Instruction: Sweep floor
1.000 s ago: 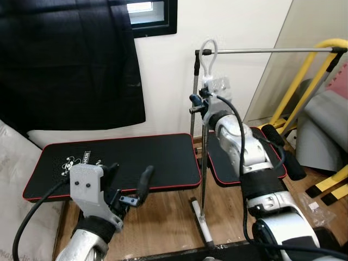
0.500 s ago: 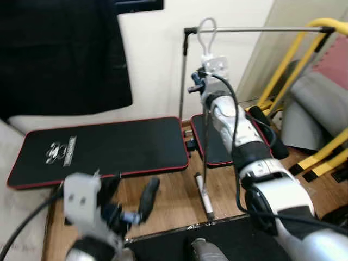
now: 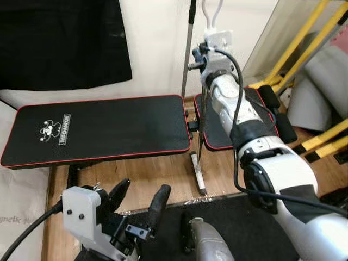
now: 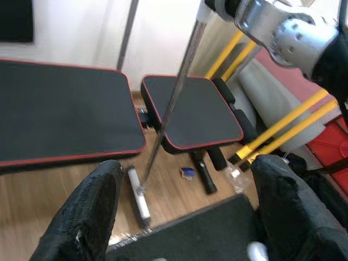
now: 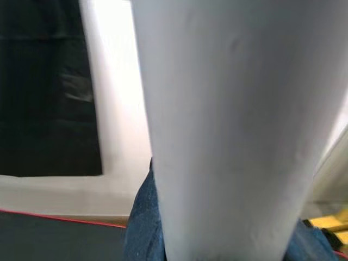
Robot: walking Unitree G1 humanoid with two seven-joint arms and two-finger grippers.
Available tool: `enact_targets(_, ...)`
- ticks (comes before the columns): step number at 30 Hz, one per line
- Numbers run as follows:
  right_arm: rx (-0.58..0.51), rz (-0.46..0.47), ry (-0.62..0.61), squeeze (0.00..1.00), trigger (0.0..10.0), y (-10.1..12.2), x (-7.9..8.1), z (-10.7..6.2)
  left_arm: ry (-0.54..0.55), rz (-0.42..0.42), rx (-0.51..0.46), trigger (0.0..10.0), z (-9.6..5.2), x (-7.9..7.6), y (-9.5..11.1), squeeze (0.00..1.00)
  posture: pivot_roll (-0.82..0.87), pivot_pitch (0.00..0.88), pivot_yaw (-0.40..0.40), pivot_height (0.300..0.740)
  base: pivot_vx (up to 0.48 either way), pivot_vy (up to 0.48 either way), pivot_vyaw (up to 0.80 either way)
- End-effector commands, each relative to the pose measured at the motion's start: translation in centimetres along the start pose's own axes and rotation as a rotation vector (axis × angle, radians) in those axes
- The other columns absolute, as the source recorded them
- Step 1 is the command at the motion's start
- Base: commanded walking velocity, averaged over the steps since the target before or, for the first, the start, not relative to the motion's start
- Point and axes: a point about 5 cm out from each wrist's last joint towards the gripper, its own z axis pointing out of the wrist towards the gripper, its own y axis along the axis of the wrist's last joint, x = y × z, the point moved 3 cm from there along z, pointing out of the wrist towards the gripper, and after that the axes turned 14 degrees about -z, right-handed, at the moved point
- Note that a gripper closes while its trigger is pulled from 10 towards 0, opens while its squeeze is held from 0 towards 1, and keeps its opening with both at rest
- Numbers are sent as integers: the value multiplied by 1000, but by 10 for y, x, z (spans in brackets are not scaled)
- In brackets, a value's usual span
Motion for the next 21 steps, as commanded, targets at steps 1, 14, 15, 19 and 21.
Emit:
enact_targets(1,-89,-68,-17,0,10000,20,-2,3,12,-4,7,10000,-3,-1,-3,0,118,381,-106,740,0,0,0)
enact_targets(14,-155,18,58,1000,10000,43,21,7,19,-8,-6,10000,-10,-7,-5,0,131,392,-116,740,0,0,0)
enact_targets(15,-140,6,85,1000,10000,37,28,5,21,-6,-8,10000,-10,-7,-4,0,123,387,-115,740,0,0,0)
enact_targets(19,-62,21,182,1000,10000,4,46,-6,24,3,-12,10000,-9,-5,-3,0,112,378,-113,740,0,0,0)
enact_targets(21,-18,1,211,1000,10000,-15,48,-13,24,8,-13,10000,-6,-3,-1,0,98,361,-109,740,0,0,0)
